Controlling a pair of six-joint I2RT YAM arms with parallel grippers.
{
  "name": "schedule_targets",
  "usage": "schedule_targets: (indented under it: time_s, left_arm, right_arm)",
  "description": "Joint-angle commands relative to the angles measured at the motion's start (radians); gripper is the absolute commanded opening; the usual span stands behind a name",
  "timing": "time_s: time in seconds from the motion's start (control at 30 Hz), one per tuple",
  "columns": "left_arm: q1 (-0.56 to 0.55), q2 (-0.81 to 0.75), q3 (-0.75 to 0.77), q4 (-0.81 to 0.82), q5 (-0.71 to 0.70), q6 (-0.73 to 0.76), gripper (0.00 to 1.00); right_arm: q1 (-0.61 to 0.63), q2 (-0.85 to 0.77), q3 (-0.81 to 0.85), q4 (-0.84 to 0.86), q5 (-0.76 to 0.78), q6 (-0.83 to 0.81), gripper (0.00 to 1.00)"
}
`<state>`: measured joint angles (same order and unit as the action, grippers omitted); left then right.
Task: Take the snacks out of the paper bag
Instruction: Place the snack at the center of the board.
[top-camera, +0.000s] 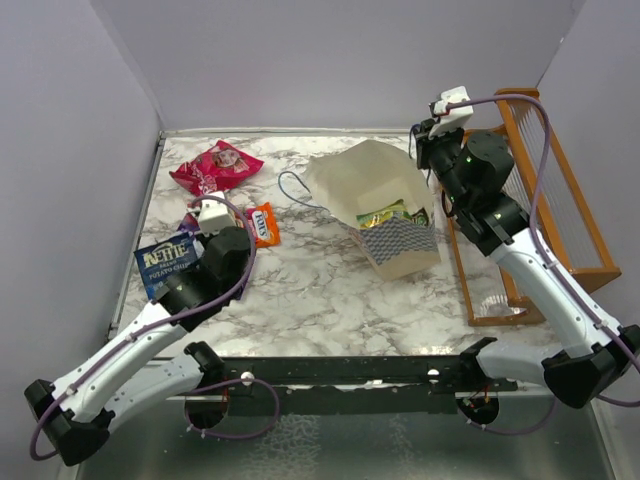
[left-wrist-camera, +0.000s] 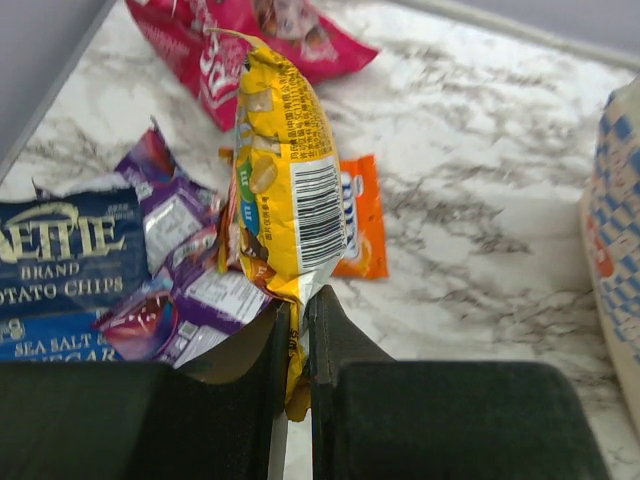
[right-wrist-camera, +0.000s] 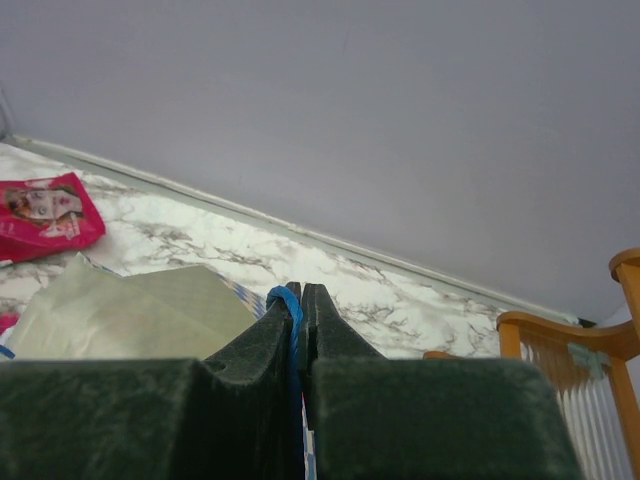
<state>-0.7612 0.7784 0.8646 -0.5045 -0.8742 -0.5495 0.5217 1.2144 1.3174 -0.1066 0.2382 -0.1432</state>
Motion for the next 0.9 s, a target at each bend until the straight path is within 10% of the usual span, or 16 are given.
schedule_targets:
  time_s: [0.0,0.47,0.87]
  left_arm:
    - [0.038,-0.036,-0.127,0.072,0.052,-0.182,0.12]
    - [0.489,0.157,-0.313,0.320,0.621,-0.274,0.11]
    - [0.661,0.366,-0.261,0.357,0.733,-0.228,0.06]
  right_arm:
    - [-0.003,-0.031,0.043,0.026,-0.104,0.031,0.02]
    - [-0.003,-0.065,0.009,0.069,-0.204,0.096,0.02]
    - [-0.003,0.009,0.111,0.047,-0.278,0.077,0.02]
